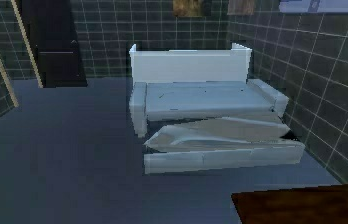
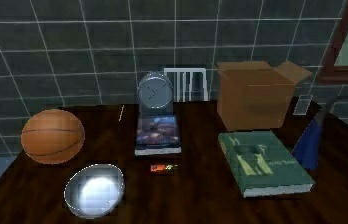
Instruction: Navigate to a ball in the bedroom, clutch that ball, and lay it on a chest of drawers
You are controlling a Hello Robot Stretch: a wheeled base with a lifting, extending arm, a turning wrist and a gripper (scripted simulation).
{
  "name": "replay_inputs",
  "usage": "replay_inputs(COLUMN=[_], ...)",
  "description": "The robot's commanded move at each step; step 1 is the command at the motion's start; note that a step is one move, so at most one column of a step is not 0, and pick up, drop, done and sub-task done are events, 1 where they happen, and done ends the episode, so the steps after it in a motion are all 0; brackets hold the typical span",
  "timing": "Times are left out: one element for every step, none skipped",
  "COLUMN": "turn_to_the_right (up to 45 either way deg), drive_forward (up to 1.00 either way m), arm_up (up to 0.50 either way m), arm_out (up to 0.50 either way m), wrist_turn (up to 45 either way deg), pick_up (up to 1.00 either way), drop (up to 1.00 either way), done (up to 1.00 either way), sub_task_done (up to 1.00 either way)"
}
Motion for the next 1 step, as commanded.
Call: replay_inputs(turn_to_the_right=[-27.0], drive_forward=[0.00], arm_up=[0.00], arm_out=[0.00], wrist_turn=[0.0], pick_up=[0.00], drop=[0.00], done=[0.00], sub_task_done=[0.00])
